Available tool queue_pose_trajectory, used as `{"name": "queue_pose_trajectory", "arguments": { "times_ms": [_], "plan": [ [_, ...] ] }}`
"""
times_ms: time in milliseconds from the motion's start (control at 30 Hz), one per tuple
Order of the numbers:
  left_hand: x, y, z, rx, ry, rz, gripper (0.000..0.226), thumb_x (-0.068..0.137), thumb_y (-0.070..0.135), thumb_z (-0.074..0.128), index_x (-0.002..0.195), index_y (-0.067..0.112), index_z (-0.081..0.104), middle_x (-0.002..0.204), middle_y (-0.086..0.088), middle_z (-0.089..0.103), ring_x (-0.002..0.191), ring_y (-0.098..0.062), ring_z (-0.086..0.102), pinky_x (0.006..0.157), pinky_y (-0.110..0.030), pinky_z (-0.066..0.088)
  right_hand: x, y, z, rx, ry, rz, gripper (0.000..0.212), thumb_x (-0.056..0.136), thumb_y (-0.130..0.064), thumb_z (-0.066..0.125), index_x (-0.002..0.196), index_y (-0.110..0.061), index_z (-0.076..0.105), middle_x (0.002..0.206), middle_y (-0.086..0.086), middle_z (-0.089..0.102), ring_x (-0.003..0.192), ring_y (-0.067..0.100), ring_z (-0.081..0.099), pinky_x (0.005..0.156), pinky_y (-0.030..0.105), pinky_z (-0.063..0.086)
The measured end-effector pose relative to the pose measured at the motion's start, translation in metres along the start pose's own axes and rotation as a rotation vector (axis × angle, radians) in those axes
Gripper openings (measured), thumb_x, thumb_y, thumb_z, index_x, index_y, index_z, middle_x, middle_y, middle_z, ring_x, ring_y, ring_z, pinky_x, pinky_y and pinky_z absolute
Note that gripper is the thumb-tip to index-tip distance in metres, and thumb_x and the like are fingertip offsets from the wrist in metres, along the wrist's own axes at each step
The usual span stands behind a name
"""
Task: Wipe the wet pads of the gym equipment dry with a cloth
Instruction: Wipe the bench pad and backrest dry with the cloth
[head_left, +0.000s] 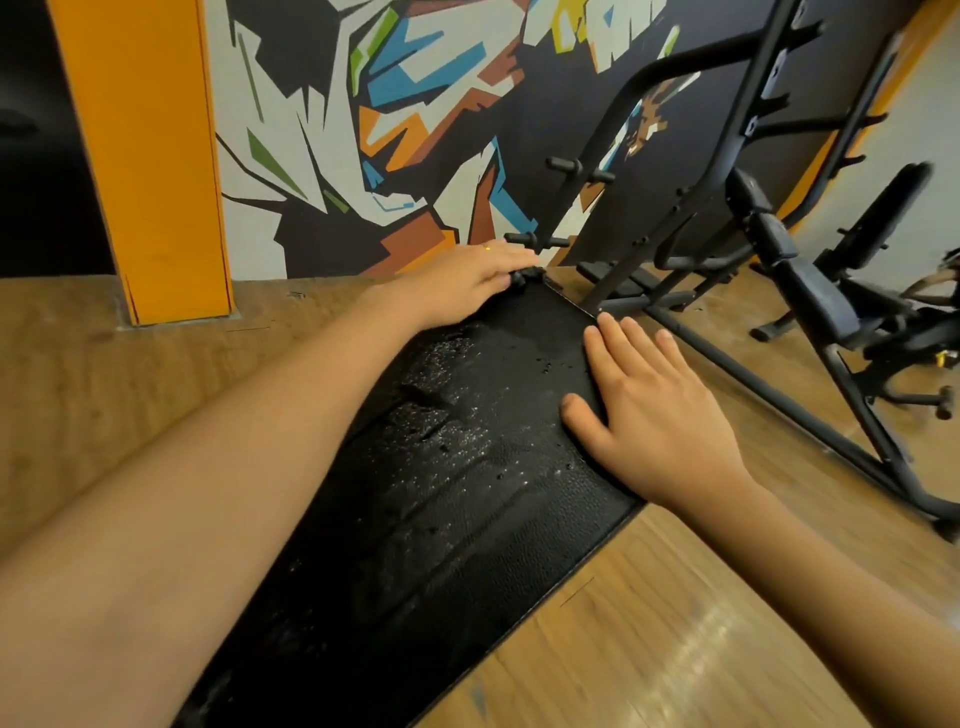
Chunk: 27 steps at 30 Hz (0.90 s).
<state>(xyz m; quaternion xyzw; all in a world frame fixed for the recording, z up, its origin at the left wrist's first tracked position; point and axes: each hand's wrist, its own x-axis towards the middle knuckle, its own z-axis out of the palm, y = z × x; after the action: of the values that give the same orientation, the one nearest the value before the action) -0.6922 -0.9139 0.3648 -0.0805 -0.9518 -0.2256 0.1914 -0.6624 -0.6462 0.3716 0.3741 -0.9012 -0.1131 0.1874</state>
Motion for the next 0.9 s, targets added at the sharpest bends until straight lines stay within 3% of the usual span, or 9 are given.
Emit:
{"name": "queue_pose_trajectory", "arguments": {
  "times_ms": [100, 234, 334, 434, 634, 901],
  "plan": [
    [-0.018, -0.023, 0.000, -0.030, 0.006, 0.002, 0.050, 0.108, 0.014, 0.043, 0.155, 0.031, 0.038, 0.161, 0.013, 0.032, 0.153, -0.011, 0.018, 0.125, -0.038, 0.015, 0.000, 0.000, -0.001, -0.003, -0.008, 0.000, 0.086, 0.094, -0.064, 0.010, 0.161, -0.013, 0.015, 0.168, 0.010, 0.014, 0.156, 0.026, 0.011, 0.125, 0.041, 0.002],
    [-0.045, -0.034, 0.015, -0.059, 0.067, 0.021, 0.050, 0.109, 0.015, 0.042, 0.156, 0.029, 0.035, 0.162, 0.016, 0.028, 0.153, -0.006, 0.014, 0.120, -0.026, 0.009, -0.001, -0.002, -0.002, -0.001, -0.012, 0.002, 0.087, 0.092, -0.065, 0.007, 0.162, -0.014, 0.014, 0.168, 0.009, 0.013, 0.156, 0.025, 0.010, 0.125, 0.041, 0.002],
    [-0.043, -0.036, 0.018, -0.047, 0.116, 0.025, 0.049, 0.108, 0.019, 0.044, 0.156, 0.029, 0.036, 0.160, 0.017, 0.026, 0.151, -0.003, 0.014, 0.120, -0.026, 0.011, 0.000, -0.002, -0.001, -0.004, -0.003, 0.011, 0.086, 0.093, -0.065, 0.008, 0.161, -0.014, 0.016, 0.168, 0.009, 0.015, 0.155, 0.026, 0.012, 0.125, 0.041, 0.003],
    [-0.024, -0.028, 0.017, -0.105, 0.117, 0.009, 0.047, 0.109, 0.021, 0.044, 0.155, 0.030, 0.039, 0.162, 0.012, 0.029, 0.152, -0.007, 0.017, 0.124, -0.032, 0.013, -0.001, -0.002, -0.002, -0.004, -0.009, 0.011, 0.085, 0.094, -0.064, 0.011, 0.161, -0.013, 0.017, 0.168, 0.009, 0.015, 0.155, 0.026, 0.013, 0.125, 0.041, 0.004],
    [-0.028, -0.024, 0.019, -0.109, 0.130, 0.008, 0.047, 0.108, 0.019, 0.044, 0.154, 0.030, 0.041, 0.161, 0.014, 0.031, 0.152, -0.007, 0.017, 0.117, -0.024, 0.009, 0.001, -0.001, -0.001, -0.005, -0.006, 0.007, 0.085, 0.094, -0.064, 0.012, 0.161, -0.012, 0.020, 0.167, 0.010, 0.018, 0.155, 0.027, 0.015, 0.125, 0.042, 0.006],
    [-0.104, -0.050, 0.030, -0.131, 0.187, -0.014, 0.047, 0.106, 0.013, 0.049, 0.150, 0.029, 0.044, 0.158, 0.015, 0.034, 0.151, -0.010, 0.022, 0.125, -0.050, 0.018, 0.001, -0.002, 0.000, -0.006, -0.006, 0.010, 0.088, 0.092, -0.066, 0.009, 0.161, -0.013, 0.020, 0.167, 0.010, 0.018, 0.155, 0.027, 0.016, 0.125, 0.043, 0.007]
  ]
}}
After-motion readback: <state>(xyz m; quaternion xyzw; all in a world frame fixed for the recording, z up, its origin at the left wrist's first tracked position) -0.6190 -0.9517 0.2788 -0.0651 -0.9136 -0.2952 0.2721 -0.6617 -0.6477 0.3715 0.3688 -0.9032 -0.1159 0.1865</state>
